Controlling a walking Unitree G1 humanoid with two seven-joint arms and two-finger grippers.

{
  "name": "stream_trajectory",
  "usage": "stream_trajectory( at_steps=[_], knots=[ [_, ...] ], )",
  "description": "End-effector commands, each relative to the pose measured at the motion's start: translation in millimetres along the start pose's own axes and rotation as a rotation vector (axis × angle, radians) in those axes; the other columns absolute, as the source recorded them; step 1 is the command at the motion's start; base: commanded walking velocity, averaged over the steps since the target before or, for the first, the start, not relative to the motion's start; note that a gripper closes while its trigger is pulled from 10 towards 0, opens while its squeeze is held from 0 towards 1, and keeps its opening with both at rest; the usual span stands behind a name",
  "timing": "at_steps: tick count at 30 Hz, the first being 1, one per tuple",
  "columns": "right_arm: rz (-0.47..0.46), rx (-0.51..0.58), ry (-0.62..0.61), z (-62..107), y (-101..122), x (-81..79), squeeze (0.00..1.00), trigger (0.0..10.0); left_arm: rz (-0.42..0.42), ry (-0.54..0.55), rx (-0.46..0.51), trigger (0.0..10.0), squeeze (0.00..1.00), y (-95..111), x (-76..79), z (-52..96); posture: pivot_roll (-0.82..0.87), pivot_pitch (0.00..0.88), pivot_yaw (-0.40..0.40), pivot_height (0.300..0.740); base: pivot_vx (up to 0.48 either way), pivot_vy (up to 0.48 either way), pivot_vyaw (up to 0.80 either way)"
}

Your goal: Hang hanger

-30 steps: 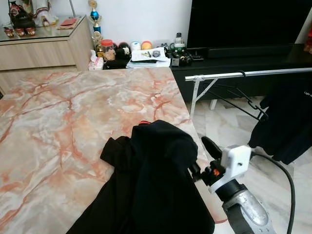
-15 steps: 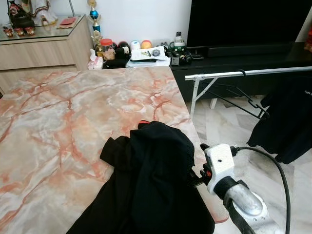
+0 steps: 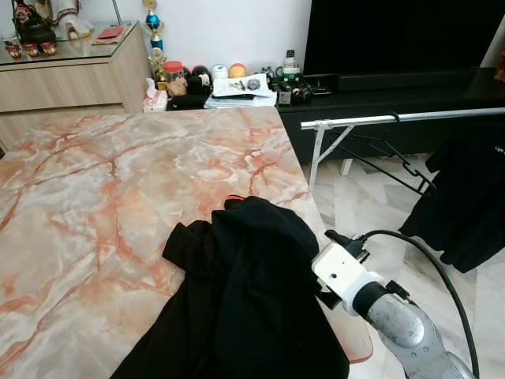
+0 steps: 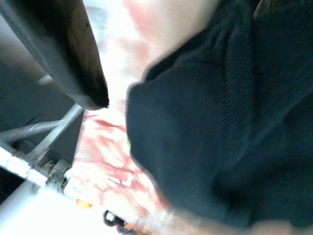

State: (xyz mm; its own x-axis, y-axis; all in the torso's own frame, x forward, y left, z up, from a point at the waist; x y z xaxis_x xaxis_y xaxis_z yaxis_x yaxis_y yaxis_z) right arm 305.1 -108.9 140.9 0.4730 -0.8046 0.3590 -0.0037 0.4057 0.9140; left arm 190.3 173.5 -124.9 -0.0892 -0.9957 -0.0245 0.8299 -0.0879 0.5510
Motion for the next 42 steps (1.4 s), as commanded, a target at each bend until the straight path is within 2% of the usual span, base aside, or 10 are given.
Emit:
stream_trajectory(
  at_steps=[1,5,6,14,22,27,32,37,39,42],
  knots=[
    [-0.112,0.046,0.022,3.4,10.5,-0.4,0.00,10.0,-0.009,0.005,-0.034,10.0,0.00,-8.0,0.9,0.7,0.04,0.051,0.042,0.740,0.000,0.000,0.00],
    [-0.458,0.191,0.005,1.5,35.7,1.9,0.00,10.0,-0.011,0.002,-0.029,10.0,0.00,-6.0,7.0,-0.2,0.04,0.053,0.042,0.740,0.000,0.000,0.00],
    [-0.458,0.191,0.005,1.5,35.7,1.9,0.00,10.0,-0.011,0.002,-0.029,10.0,0.00,-6.0,7.0,-0.2,0.04,0.053,0.042,0.740,0.000,0.000,0.00],
    [-1.298,0.412,-0.043,-1.7,52.3,17.3,0.00,10.0,-0.014,0.003,-0.020,10.0,0.00,-3.7,7.5,-0.5,0.04,0.056,0.042,0.740,0.000,0.000,0.00],
    [-1.752,0.408,-0.128,-5.3,31.7,18.6,0.00,10.0,-0.015,0.006,-0.015,10.0,0.00,-4.2,6.2,-0.1,0.04,0.067,0.041,0.740,0.000,0.000,0.00],
    [-1.861,0.224,-0.319,-7.7,-7.1,19.1,0.00,10.0,-0.015,0.009,-0.014,10.0,0.00,-0.5,4.1,-0.8,0.04,0.070,0.040,0.740,0.000,0.000,0.00],
    [-1.767,0.204,-0.294,-5.7,-4.1,18.8,0.00,10.0,-0.014,0.010,-0.014,10.0,0.00,0.1,3.6,-0.9,0.04,0.070,0.039,0.740,0.000,0.000,0.00],
    [-1.352,0.205,-0.192,-2.6,21.5,16.8,0.00,10.0,-0.016,0.011,-0.013,10.0,0.00,0.2,2.0,-0.8,0.04,0.072,0.039,0.740,0.000,0.000,0.00],
    [-1.295,0.197,-0.266,0.4,17.6,22.8,0.00,10.0,-0.013,0.015,-0.011,10.0,0.00,-0.9,-3.9,0.2,0.04,0.073,0.038,0.740,0.000,0.000,0.00],
    [-0.987,0.179,-0.403,9.4,10.1,37.5,0.00,10.0,-0.006,0.029,-0.009,10.0,0.00,-4.4,-23.6,3.8,0.04,0.073,0.039,0.740,0.000,0.000,0.00]
  ],
)
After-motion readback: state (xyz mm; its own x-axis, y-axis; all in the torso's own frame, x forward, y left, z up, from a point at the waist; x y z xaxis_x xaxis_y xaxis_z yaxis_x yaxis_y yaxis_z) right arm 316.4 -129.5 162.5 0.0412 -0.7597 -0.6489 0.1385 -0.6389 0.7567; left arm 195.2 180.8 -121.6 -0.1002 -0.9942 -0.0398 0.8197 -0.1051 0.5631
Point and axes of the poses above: a point about 5 cm out from each wrist's last joint towards the gripper, its own z axis pointing back from the gripper into the wrist, its own y axis along the axis of the wrist's last joint, x = y × z, the point moved 4 cm from there along -z, pointing out of the wrist towards the gripper, and after that the axes turned 1 degree about z, right-handed, at the moved point
